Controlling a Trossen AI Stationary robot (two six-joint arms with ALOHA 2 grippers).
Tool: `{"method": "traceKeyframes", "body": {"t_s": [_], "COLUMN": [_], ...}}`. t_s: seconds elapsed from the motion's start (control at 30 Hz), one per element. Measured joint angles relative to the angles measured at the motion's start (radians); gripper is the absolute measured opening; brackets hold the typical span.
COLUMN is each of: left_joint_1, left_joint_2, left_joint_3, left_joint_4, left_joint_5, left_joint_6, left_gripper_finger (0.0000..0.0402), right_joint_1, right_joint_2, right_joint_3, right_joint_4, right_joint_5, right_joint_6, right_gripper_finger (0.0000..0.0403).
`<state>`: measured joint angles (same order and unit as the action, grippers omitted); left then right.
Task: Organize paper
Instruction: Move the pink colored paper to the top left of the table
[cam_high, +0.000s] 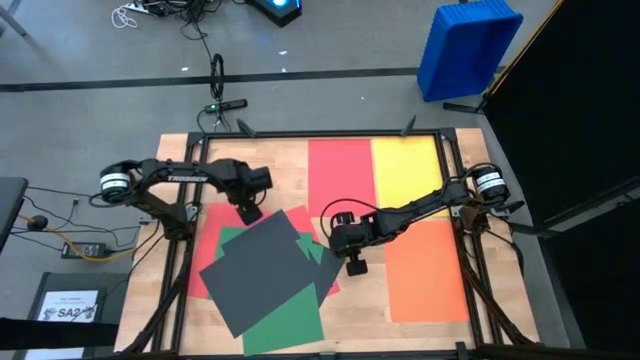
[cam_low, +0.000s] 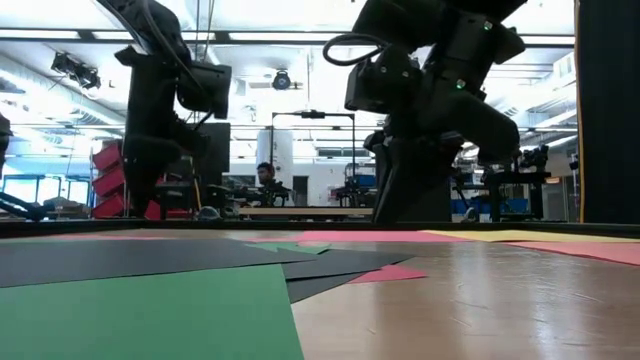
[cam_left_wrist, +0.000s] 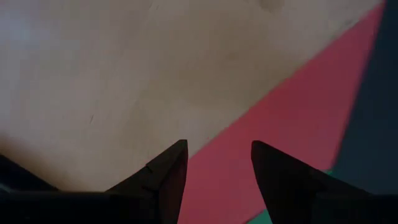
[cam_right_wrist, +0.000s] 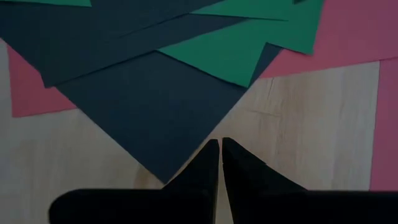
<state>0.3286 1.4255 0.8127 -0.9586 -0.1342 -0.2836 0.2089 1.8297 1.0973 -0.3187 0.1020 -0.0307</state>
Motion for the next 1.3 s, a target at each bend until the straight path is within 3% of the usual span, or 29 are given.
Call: {"method": "traceKeyframes", "body": {"t_s": [0.17,0.43,0.67,0.9,1.3], "left_joint_1": [0.005,-0.011,-0.016,0.012,0.163], "left_joint_2": [0.063,0.153,0.199,0.214,0.219], "left_joint_3": [0.0,0.0,0.005,0.005,0.0], "left_joint_4": [-0.004,0.007,0.028,0.095,0.347], "left_joint_5": [0.006,0.019,-0.011,-0.185,-0.374], "left_joint_6": [0.036,0.047,0.051,0.045,0.043], "left_gripper_finger": [0.0164,0.0164,0.0164,0.0163,0.0163], "right_joint_1": [0.001,0.002,-0.009,0.003,0.011], "right_joint_2": [0.0,0.0,0.054,0.122,0.137], "right_joint_3": [0.0,0.0,0.001,-0.001,0.001], "right_joint_4": [0.039,0.342,0.322,0.29,0.288], "right_joint_5": [0.001,-0.026,-0.054,-0.103,-0.158], "right_joint_6": [-0.028,-0.064,-0.044,-0.025,-0.012], "right_gripper_finger": [0.0,0.0,0.0,0.0,0.0]}}
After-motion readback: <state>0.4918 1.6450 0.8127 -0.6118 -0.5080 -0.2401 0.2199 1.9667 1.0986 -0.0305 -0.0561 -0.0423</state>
